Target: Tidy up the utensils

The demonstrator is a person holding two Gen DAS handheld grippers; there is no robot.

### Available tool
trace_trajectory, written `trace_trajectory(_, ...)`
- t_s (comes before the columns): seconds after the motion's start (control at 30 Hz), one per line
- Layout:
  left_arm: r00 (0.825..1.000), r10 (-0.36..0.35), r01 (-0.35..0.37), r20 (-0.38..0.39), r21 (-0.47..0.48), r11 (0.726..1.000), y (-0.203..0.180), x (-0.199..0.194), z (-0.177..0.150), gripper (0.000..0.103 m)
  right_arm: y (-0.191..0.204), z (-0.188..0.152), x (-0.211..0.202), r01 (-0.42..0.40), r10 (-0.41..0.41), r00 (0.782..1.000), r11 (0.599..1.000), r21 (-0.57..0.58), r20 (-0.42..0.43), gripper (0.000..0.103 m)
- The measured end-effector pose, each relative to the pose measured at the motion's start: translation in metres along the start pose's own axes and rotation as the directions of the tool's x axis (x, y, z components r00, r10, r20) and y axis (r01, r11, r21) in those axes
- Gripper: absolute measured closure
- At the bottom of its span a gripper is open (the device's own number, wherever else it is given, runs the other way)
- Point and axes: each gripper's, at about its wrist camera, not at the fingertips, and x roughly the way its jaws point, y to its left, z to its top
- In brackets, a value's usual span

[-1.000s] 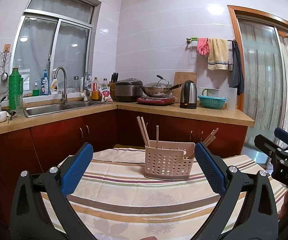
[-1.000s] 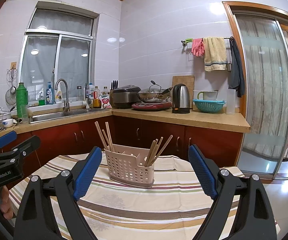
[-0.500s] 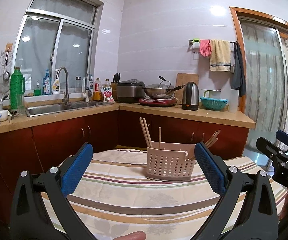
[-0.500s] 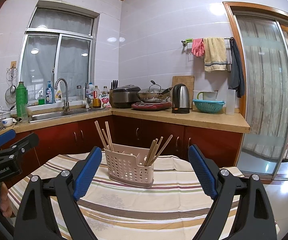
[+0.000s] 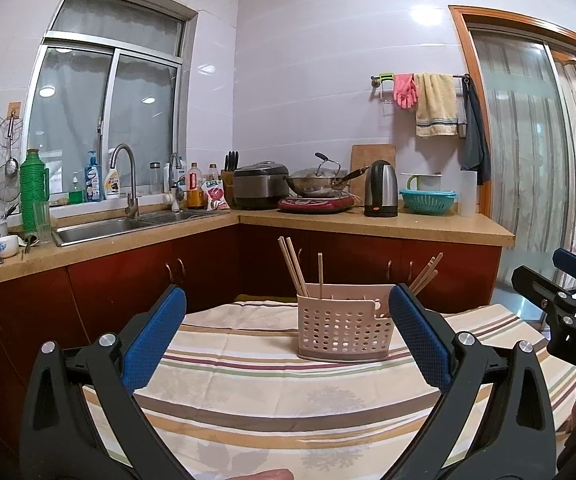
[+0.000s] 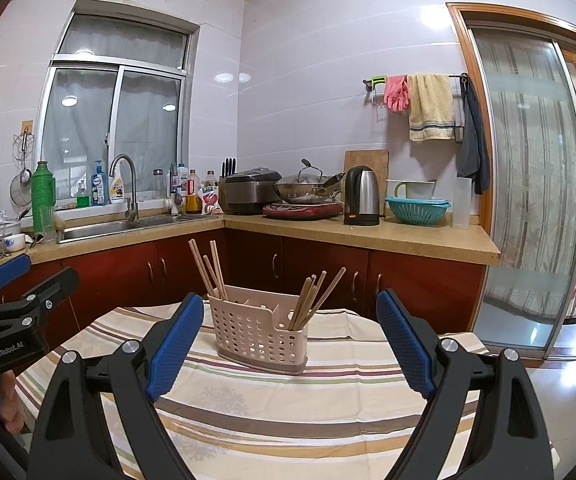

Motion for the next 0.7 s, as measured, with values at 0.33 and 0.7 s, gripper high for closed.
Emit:
trace_trajectory(0.33,1.000,-0.002,0.002,0.021,-0.010,1.000,0.002,0.000,0.001,0.004,-0.001,-0.001,0.000,0.000,0.000,1.000,1.000,0.000,-0.003,0.017)
trace_trajectory(0.7,0.999,0.034,-0.035,-0.034,-0.023,0.999,0.011,0.025,-0.009,0.004,-0.016,-0.014,0.008,0.012,-0.012,0.999,1.000,0.006,-0.031,0.017)
